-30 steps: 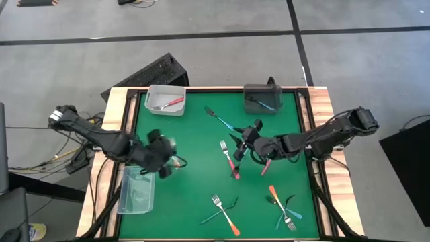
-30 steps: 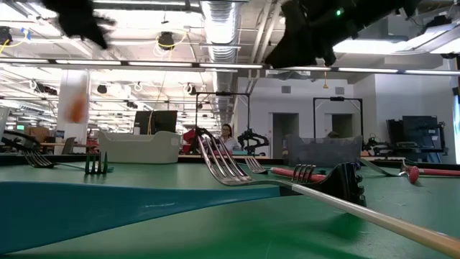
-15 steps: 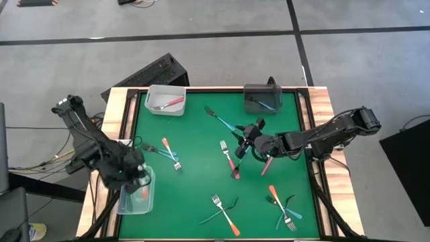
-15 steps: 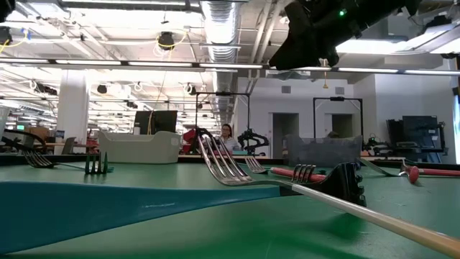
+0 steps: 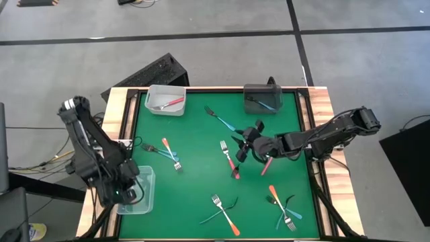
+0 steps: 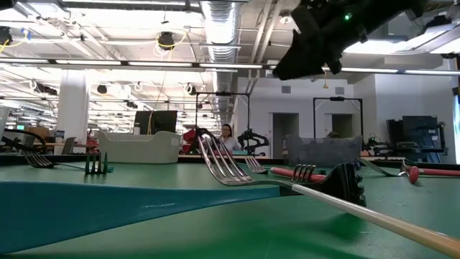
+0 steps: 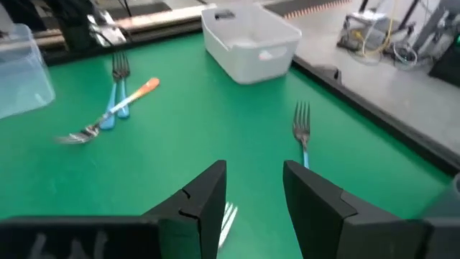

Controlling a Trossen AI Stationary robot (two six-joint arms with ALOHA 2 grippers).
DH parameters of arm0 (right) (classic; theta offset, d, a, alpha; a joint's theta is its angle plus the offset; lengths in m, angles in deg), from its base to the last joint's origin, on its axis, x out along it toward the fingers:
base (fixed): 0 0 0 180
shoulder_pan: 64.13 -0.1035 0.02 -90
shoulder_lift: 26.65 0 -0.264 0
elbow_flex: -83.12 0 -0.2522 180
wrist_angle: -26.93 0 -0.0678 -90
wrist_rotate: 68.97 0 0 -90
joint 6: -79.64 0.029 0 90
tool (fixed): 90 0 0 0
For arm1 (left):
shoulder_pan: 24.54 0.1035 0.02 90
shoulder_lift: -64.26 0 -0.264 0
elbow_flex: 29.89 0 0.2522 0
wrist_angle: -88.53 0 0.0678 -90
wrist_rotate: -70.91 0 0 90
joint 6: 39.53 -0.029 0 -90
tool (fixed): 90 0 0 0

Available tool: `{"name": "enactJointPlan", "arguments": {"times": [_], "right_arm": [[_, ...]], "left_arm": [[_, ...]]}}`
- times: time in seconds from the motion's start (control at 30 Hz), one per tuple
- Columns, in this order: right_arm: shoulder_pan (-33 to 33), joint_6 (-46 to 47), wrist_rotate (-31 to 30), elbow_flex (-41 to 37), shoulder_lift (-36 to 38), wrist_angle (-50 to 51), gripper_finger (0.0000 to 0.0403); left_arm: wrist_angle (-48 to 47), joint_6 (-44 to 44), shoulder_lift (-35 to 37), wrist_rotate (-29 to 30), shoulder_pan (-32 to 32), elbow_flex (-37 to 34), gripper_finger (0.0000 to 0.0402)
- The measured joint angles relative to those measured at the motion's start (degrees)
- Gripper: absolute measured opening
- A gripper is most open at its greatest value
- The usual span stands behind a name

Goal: Sort silverware by color (type)
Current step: Put the orange fork into the transparent bin, then put the blue fork into the black bin

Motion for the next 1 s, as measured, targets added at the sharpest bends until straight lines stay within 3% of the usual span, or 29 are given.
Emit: {"name": "enactJointPlan", "arguments": {"times": [0.2,0.57,0.67,0.77,0.87,0.93,1.0], "right_arm": [[0.0,4.1,1.8,0.0,0.0,3.1,0.0164],[0.0,4.3,4.4,0.0,0.0,4.6,0.0164],[0.1,4.1,10.1,0.0,0.0,9.8,0.0164],[0.2,6.4,19.1,0.0,-0.2,16.7,0.0164],[-0.3,13.0,24.2,0.0,-0.3,25.8,0.0164],[-1.7,17.8,25.5,0.0,0.0,32.4,0.0164],[-3.5,21.4,25.8,0.0,0.3,38.7,0.0164]], "left_arm": [[-0.5,2.2,-2.5,-0.2,-0.9,-0.6,0.0033],[-4.2,-0.2,-2.4,6.5,1.3,-0.6,0.0148],[-4.1,-1.9,-2.4,15.9,3.2,-0.6,0.0162],[-1.6,-5.1,-2.4,32.8,5.3,-0.6,0.0169],[4.9,-15.3,-2.4,47.2,8.2,-0.6,0.0169],[10.6,-24.5,-2.4,50.0,11.0,-0.5,0.0167],[15.5,-33.0,-2.6,48.8,13.9,-0.5,0.0165]]}}
